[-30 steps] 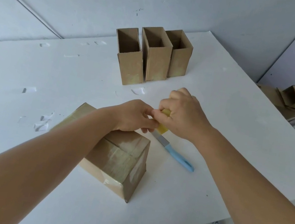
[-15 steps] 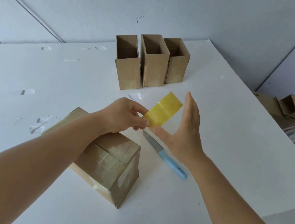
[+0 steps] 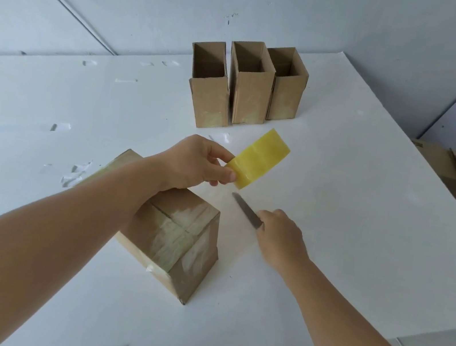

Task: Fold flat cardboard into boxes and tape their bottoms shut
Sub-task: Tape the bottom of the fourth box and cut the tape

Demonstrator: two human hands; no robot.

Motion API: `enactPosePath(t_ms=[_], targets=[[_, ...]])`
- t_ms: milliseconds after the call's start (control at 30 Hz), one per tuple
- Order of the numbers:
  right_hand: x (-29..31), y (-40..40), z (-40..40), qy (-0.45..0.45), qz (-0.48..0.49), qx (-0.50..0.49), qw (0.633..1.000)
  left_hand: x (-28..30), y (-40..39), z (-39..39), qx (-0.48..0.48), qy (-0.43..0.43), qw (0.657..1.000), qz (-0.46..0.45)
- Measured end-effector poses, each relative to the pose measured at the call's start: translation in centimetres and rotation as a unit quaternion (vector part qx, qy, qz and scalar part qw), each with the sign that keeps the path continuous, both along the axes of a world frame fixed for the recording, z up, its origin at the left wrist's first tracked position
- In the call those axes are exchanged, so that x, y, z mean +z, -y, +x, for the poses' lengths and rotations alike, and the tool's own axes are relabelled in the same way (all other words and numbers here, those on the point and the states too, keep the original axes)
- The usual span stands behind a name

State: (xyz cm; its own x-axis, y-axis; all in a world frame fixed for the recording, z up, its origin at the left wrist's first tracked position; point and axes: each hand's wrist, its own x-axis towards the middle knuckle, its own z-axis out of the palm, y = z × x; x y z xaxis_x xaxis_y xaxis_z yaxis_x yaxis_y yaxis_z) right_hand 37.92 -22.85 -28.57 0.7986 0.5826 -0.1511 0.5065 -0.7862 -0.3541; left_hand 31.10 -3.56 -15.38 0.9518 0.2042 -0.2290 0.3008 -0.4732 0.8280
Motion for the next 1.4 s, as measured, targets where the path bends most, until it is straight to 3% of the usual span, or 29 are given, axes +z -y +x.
enactPosePath(t_ms=[233,400,500,667,967,1100,1400], targets=[[4.7,4.6,-1.0,-0.012,0.141,0.024,0.99,0.5,0.3,-0.1,0.005,-0.015,1.0,0.012],[8.7,6.9,-2.4,0.002,0.162,0.01,0.987,0.5,0.6,-0.2,0.012,-0.013,1.0,0.018],[10.6,6.4,-3.3,0.066,0.171,0.031,0.983,0.4,0.5,-0.3,0.014,-0.004,1.0,0.016],[12.6,4.3,-4.2,0.212,0.085,0.106,0.968,0.1,0.2,-0.4,0.015,0.013,1.0,0.019],[15.4,1.7,-5.6,0.285,-0.11,0.158,0.939,-0.2,0.1,-0.4,0.017,0.025,0.999,0.019],[12.6,0.5,-5.4,0.193,-0.176,0.189,0.947,-0.3,0.0,-0.5,0.034,0.057,0.997,-0.038],[4.1,-0.1,-2.2,0.093,-0.11,0.094,0.985,0.0,-0.1,-0.6,0.04,0.042,0.997,-0.05]])
